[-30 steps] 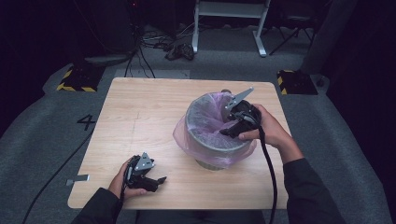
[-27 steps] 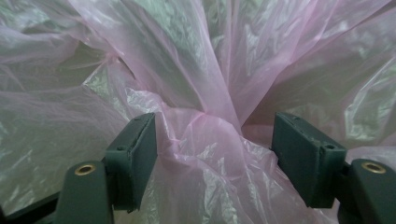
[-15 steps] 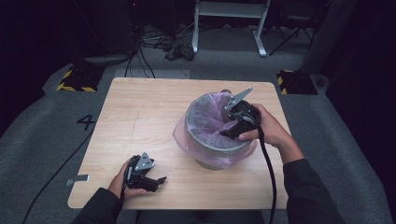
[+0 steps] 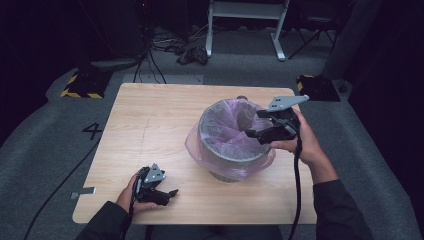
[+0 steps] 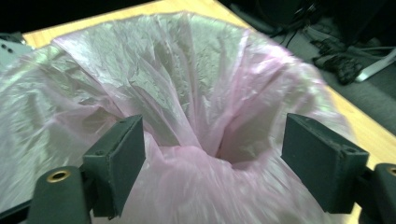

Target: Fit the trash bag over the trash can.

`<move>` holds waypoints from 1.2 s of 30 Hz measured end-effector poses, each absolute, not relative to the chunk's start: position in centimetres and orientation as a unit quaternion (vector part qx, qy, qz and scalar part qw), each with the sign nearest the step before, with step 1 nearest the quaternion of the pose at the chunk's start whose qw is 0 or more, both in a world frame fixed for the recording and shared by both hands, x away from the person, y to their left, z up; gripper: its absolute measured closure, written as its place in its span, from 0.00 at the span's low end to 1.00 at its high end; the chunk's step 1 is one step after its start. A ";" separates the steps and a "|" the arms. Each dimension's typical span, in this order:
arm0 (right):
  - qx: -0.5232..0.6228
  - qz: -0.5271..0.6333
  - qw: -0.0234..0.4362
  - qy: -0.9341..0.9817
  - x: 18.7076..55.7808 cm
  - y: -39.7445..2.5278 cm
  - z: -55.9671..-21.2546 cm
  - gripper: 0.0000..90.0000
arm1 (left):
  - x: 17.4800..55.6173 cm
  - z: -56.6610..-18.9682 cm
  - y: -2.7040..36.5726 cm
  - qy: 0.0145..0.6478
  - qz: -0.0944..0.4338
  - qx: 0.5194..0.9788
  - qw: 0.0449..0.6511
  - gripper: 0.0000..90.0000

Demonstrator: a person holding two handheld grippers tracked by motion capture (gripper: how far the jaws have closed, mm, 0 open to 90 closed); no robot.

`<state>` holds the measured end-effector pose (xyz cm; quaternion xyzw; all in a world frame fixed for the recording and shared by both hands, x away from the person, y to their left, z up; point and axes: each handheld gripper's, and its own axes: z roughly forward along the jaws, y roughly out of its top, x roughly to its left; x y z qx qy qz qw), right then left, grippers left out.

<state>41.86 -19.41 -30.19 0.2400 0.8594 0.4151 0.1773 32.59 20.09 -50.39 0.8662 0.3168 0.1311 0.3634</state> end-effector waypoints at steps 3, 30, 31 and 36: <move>0.243 0.437 0.183 0.846 40.5 -21.1 -29.9 0.24 | 32.6 -50.4 20.1 0.317 0.131 0.866 0.363 0.17; 0.273 0.395 0.235 0.845 34.0 -30.0 -36.7 0.22 | 32.5 -50.4 20.1 0.319 0.132 0.865 0.363 0.17; 0.271 0.384 0.237 0.850 34.0 -29.9 -37.1 0.22 | 32.5 -50.4 20.1 0.319 0.132 0.865 0.363 0.17; 0.263 0.353 0.241 0.865 34.0 -29.7 -38.9 0.22 | 32.5 -50.4 20.1 0.319 0.132 0.866 0.363 0.17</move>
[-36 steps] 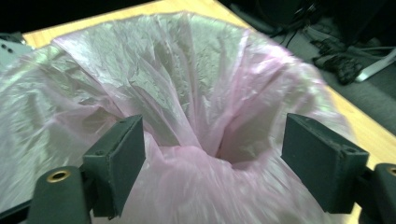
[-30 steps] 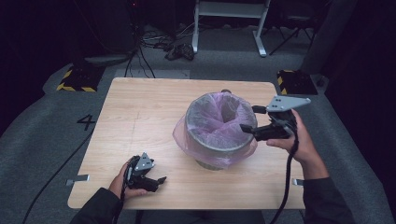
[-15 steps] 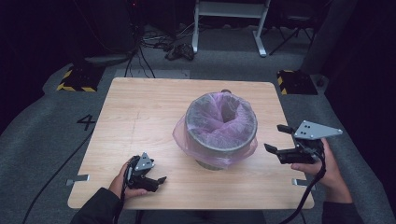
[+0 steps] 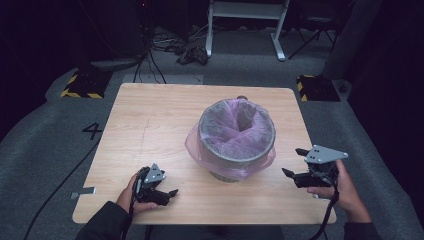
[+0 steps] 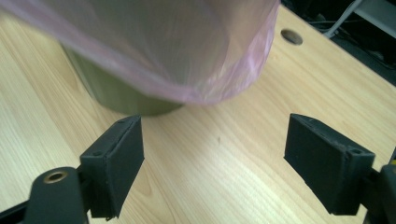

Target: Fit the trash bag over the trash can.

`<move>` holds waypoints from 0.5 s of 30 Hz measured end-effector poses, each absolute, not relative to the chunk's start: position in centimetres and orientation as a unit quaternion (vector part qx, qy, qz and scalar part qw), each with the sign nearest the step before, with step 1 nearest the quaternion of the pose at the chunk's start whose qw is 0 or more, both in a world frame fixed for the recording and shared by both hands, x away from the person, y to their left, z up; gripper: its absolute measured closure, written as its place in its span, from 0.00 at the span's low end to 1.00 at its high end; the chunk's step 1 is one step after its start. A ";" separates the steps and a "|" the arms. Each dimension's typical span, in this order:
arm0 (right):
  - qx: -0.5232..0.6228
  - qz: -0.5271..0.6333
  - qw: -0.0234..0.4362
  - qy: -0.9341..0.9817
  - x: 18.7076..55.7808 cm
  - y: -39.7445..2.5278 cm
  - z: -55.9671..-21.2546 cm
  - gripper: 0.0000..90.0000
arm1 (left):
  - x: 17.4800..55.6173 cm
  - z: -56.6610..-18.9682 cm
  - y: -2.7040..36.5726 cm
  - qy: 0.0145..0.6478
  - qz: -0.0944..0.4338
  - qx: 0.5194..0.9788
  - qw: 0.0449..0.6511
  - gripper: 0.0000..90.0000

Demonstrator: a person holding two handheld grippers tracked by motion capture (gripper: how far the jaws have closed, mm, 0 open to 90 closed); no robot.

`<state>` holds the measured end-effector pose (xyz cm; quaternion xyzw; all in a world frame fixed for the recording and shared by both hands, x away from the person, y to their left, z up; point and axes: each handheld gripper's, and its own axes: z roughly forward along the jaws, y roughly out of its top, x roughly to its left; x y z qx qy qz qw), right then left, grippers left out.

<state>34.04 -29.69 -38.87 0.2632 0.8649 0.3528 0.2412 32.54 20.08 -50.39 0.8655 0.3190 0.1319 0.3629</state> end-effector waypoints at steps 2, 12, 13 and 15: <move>0.263 0.338 0.237 0.872 34.1 -29.6 -39.8 0.22 | 32.5 -50.4 20.1 0.319 0.132 0.865 0.363 0.17; 0.270 0.296 0.222 0.889 34.3 -29.5 -43.5 0.22 | 32.5 -50.4 20.1 0.319 0.132 0.865 0.363 0.17; 0.271 0.292 0.221 0.890 34.3 -29.5 -43.9 0.22 | 32.5 -50.4 20.1 0.319 0.132 0.865 0.363 0.17; 0.272 0.289 0.218 0.892 34.3 -29.6 -44.5 0.22 | 32.5 -50.4 20.1 0.319 0.132 0.865 0.363 0.17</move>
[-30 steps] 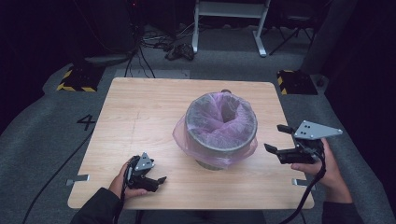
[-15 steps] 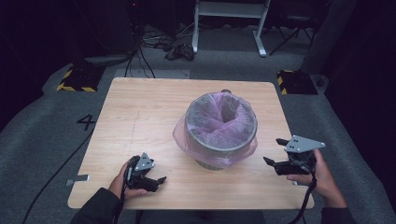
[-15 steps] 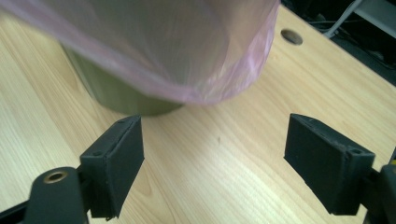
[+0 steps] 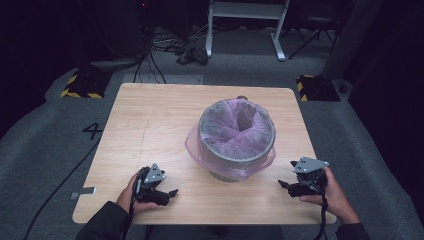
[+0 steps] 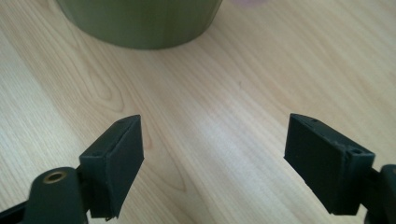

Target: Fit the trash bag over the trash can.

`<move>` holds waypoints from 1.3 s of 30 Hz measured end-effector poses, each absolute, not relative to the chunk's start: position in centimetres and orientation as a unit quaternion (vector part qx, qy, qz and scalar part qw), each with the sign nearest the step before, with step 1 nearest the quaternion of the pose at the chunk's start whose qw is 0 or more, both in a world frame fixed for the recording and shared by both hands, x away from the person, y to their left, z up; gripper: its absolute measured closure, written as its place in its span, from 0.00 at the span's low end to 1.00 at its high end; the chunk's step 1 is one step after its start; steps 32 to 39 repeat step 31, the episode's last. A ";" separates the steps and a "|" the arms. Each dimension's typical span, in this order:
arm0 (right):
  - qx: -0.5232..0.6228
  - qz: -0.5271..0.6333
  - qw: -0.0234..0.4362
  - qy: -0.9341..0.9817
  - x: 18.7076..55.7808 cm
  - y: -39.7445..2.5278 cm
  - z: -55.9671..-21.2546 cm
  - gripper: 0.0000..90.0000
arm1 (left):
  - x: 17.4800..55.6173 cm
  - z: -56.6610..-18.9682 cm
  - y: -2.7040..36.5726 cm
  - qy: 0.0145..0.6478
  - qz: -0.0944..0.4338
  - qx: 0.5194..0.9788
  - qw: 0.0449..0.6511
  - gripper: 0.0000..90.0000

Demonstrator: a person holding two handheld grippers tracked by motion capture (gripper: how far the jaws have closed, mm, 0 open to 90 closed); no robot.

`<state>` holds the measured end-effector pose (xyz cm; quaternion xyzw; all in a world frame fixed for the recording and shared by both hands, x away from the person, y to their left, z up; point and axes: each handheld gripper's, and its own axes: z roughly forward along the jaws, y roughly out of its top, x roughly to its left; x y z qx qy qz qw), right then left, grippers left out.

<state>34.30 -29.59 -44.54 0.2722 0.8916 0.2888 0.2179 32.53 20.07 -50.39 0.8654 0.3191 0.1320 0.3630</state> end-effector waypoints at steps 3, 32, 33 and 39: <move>0.278 0.287 0.213 0.892 34.4 -29.8 -45.4 0.22 | 32.5 -50.4 20.1 0.319 0.133 0.865 0.363 0.17; 0.367 0.364 0.166 0.840 34.6 -31.9 -50.3 0.14 | 32.6 -50.4 20.1 0.319 0.131 0.866 0.362 0.17; 0.367 0.364 0.166 0.840 34.6 -31.9 -50.3 0.14 | 32.6 -50.4 20.1 0.319 0.131 0.866 0.362 0.17; 0.367 0.364 0.166 0.840 34.6 -31.9 -50.3 0.14 | 32.6 -50.4 20.1 0.319 0.131 0.866 0.362 0.17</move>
